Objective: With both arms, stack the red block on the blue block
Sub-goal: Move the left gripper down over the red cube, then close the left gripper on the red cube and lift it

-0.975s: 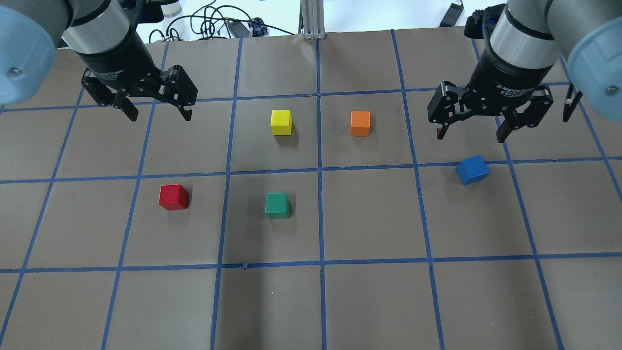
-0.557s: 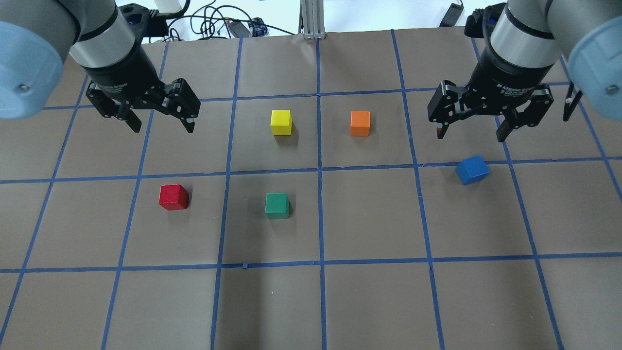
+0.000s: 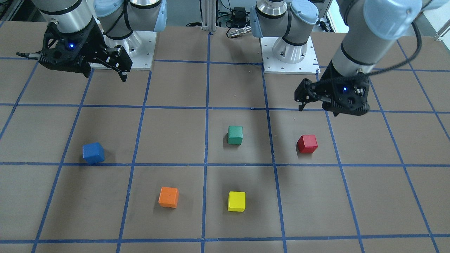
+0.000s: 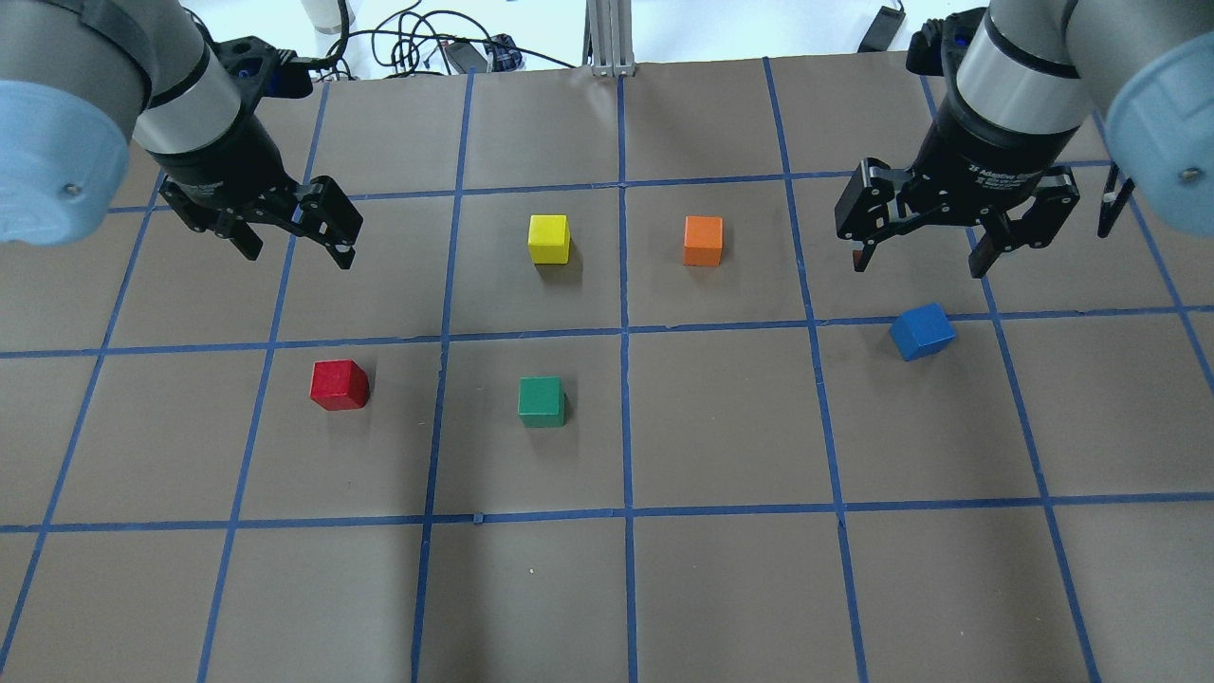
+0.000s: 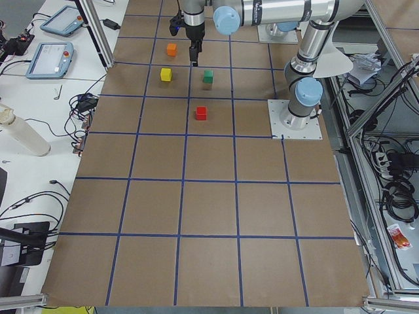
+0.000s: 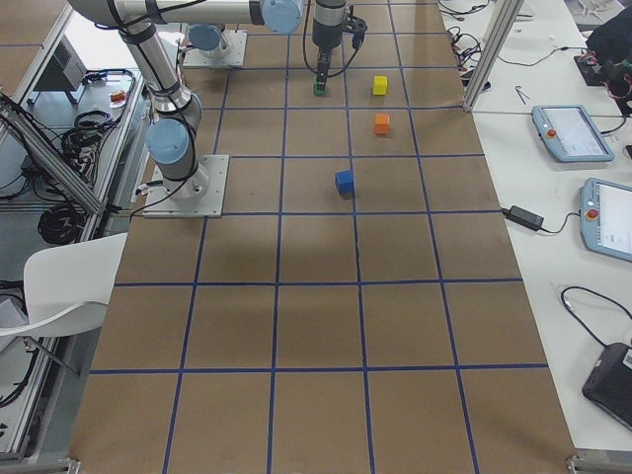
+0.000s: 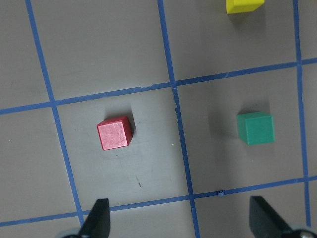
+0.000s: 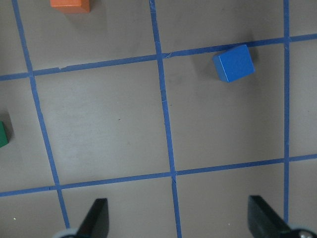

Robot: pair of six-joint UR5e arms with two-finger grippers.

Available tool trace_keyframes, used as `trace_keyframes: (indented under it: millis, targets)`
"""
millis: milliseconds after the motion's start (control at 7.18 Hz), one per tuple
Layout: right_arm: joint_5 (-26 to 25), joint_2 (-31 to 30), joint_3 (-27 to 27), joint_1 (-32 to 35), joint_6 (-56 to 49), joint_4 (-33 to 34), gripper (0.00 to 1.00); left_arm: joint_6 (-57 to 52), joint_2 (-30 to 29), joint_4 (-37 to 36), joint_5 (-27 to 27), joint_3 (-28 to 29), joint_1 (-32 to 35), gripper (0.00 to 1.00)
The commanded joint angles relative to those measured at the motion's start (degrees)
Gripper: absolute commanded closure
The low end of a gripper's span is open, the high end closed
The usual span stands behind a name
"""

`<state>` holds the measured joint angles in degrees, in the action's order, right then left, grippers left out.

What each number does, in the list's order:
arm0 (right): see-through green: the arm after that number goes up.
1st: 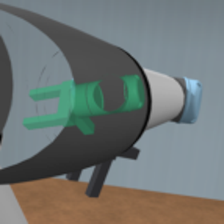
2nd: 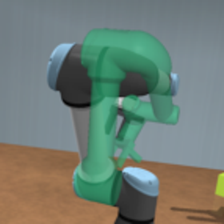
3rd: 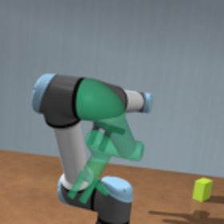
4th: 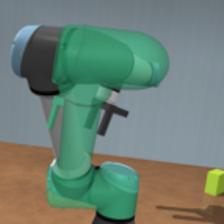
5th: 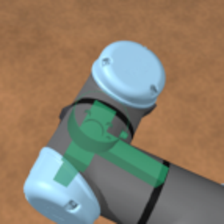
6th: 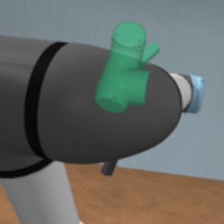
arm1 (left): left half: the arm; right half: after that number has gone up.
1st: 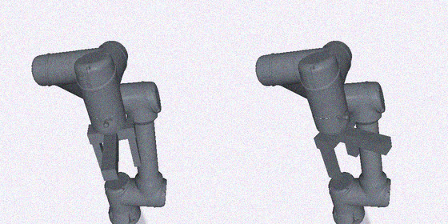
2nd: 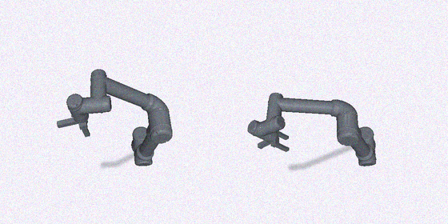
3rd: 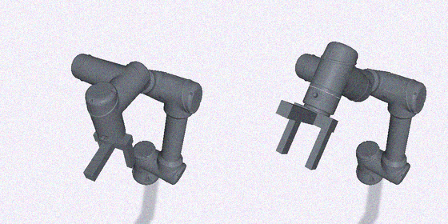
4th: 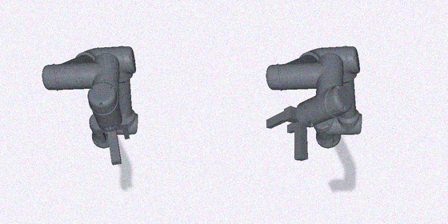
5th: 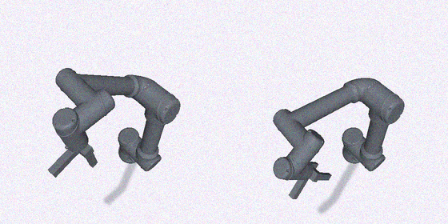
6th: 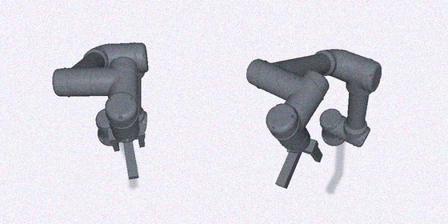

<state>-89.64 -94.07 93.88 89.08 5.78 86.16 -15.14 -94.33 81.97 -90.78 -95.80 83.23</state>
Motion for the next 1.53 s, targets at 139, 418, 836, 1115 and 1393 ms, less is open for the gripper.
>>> trace_keyframes:
  millis: [139,418,836,1115,1393]
  targets:
    - [0.0,0.0,0.2,-0.2,-0.1,0.2,0.0,-0.9,-7.1,-15.0,-0.1,-10.1,-4.1,0.0]
    - [0.0,0.3,0.2,-0.4,-0.1,0.5,0.0,-1.0,-9.3,-21.1,-0.2,-14.7,-4.3,0.0]
    - [0.0,0.0,0.0,-0.5,-0.1,-0.3,0.0,-0.6,-12.6,-30.1,-4.3,-20.0,-4.4,0.0]
    - [0.1,0.3,0.2,-0.4,-0.1,-0.3,0.0,-1.5,-12.9,-31.1,-3.9,-21.0,-4.4,0.21]
    - [0.3,-0.1,-0.5,-0.3,-0.1,-0.4,0.0,-1.2,-12.8,-30.6,-3.7,-20.8,-5.5,0.73]
